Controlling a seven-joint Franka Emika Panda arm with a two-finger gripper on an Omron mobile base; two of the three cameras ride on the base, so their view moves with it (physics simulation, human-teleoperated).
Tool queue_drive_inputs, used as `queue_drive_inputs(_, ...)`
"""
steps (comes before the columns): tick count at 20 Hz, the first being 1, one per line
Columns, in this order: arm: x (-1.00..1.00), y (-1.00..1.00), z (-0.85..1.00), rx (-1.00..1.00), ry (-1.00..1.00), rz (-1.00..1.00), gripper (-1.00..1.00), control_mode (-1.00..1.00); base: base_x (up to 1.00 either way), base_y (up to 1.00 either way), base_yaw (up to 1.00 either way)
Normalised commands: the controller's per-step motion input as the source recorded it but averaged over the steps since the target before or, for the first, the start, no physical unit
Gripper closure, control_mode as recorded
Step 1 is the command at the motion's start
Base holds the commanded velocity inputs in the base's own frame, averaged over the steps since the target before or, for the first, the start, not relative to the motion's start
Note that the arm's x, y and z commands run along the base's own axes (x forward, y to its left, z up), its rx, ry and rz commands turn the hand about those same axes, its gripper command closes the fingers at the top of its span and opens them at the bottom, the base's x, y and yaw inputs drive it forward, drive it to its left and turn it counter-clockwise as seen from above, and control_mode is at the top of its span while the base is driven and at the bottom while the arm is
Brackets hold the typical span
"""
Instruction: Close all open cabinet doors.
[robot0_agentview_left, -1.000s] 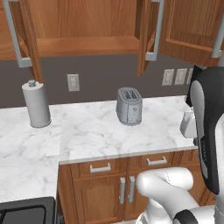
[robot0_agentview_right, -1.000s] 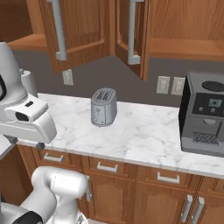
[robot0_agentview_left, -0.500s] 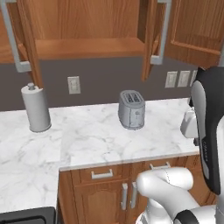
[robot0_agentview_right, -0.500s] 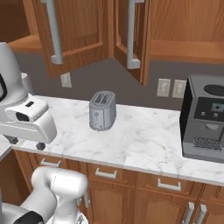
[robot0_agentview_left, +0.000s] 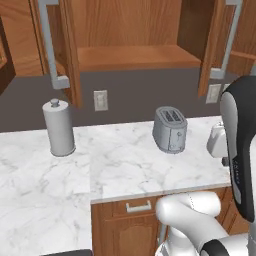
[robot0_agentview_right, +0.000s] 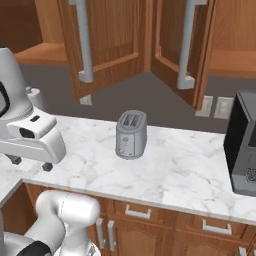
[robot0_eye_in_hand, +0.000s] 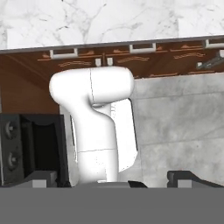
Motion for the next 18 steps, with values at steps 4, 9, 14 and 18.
queue_drive_inputs(4,0.0,0.0,0.0,0.0,0.0,0.0,-1.0,1.0,0.36,0.5,0.0)
queue_drive_inputs(9,0.0,0.0,0.0,0.0,0.0,0.0,-1.0,1.0,0.35,0.3,0.0)
queue_drive_inputs(14,0.0,0.0,0.0,0.0,0.0,0.0,-1.0,1.0,0.39,0.36,0.0)
queue_drive_inputs(18,0.0,0.0,0.0,0.0,0.0,0.0,-1.0,1.0,0.39,0.4,0.0)
